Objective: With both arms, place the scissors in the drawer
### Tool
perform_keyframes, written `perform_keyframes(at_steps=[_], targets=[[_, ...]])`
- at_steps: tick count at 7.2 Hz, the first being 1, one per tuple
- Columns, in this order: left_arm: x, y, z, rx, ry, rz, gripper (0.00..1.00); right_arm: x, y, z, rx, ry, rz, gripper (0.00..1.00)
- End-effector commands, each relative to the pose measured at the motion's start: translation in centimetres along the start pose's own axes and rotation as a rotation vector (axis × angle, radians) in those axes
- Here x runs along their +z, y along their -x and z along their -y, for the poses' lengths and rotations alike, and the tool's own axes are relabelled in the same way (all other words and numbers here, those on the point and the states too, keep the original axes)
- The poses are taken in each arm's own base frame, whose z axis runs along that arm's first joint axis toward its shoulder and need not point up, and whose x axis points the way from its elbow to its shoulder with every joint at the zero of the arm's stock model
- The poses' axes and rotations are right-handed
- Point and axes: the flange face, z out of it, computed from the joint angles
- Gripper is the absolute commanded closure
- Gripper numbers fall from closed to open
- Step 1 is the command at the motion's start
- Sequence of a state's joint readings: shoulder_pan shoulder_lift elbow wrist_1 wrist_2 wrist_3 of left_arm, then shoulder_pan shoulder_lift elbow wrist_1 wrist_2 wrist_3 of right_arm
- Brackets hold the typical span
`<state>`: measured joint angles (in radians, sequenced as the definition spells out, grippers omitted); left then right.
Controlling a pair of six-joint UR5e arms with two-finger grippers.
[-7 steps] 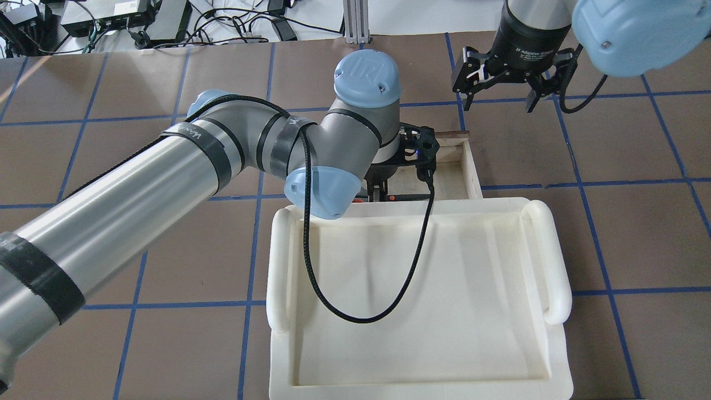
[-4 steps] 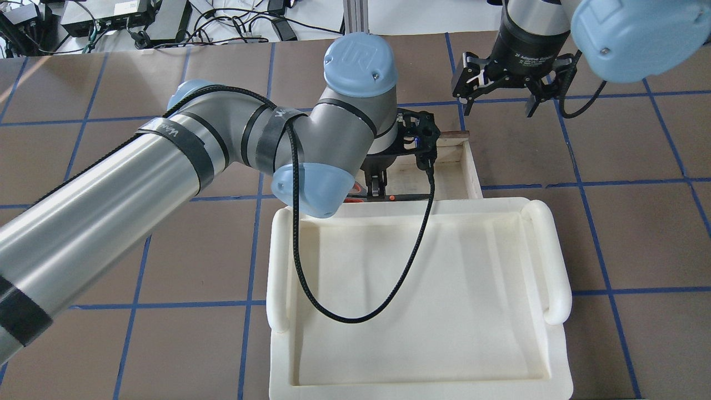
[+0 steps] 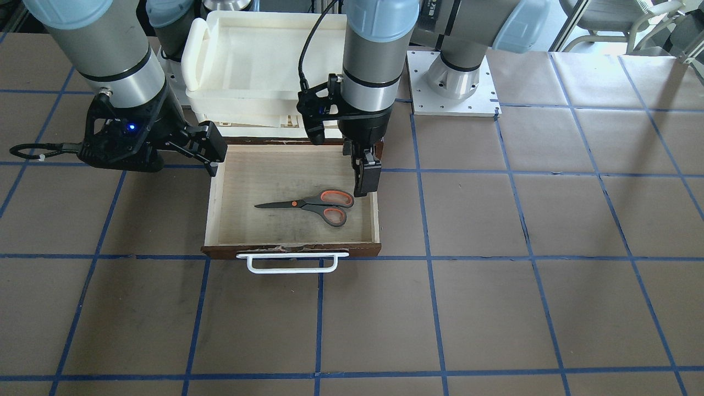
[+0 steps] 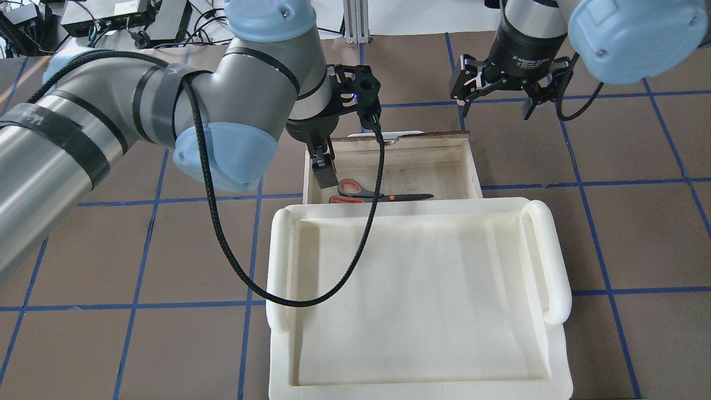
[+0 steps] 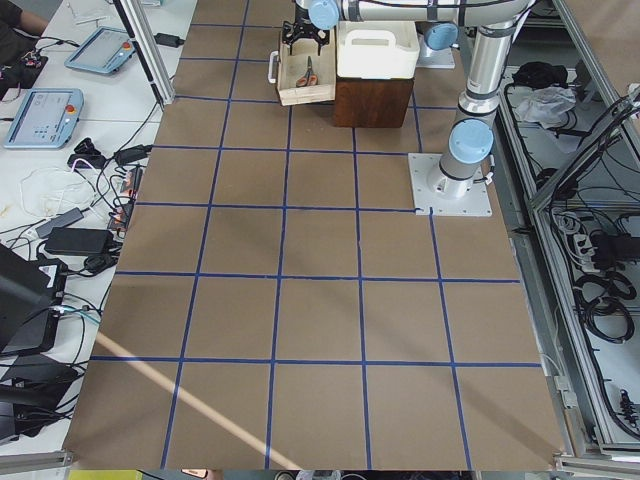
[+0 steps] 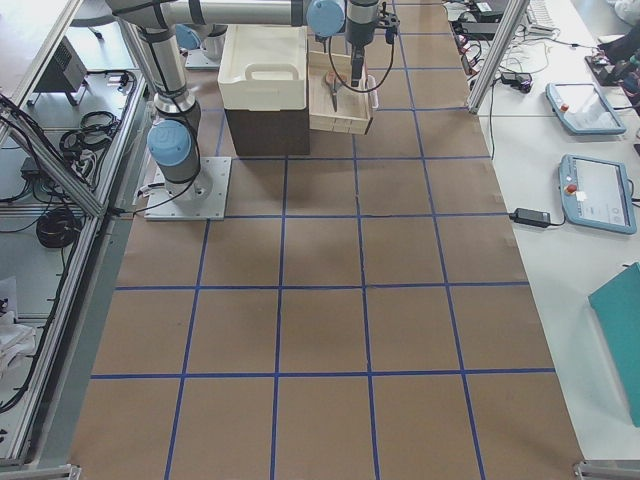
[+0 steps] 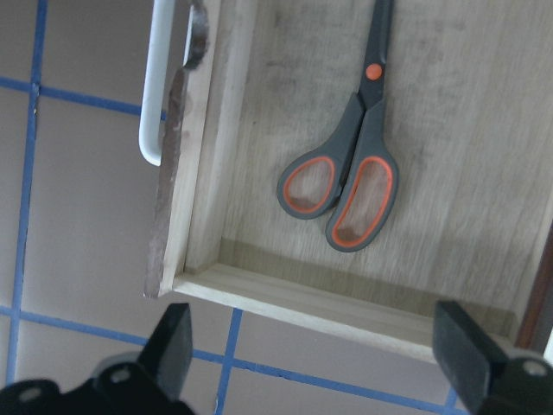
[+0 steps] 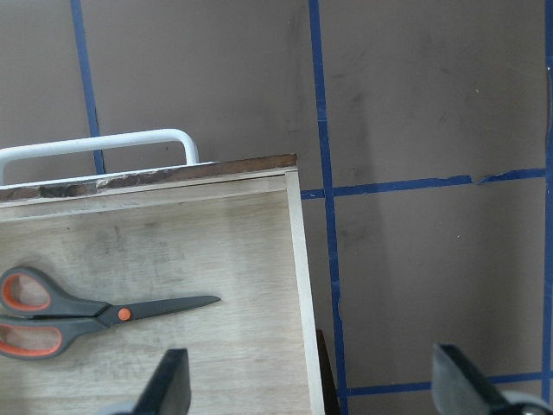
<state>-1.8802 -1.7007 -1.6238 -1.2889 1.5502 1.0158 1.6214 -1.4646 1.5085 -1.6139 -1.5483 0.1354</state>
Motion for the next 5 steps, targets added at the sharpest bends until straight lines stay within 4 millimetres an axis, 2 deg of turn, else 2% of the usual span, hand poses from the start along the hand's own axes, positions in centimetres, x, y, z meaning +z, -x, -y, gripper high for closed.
perform_keyframes(at_steps=[1, 3, 4, 5], targets=[[-3.6, 0.2, -5.6, -0.152, 0.057, -0.058, 0.0, -0.1, 0.0, -0.1, -0.002, -0.002, 0.001, 0.0], [-6.4, 1.7, -11.6, -0.494, 0.079, -0.074, 0.0, -0.2, -0.1, -0.2, -0.002, -0.003, -0.008, 0.0], [-6.8, 1.4, -14.2, -0.574, 0.129, -0.135, 0.0, -0.3, -0.1, -0.3, 0.001, -0.005, -0.011, 0.0], [-8.0, 2.5, -16.6, -0.822, 0.134, -0.116, 0.0, -0.1, -0.1, -0.3, -0.003, 0.0, -0.003, 0.0]])
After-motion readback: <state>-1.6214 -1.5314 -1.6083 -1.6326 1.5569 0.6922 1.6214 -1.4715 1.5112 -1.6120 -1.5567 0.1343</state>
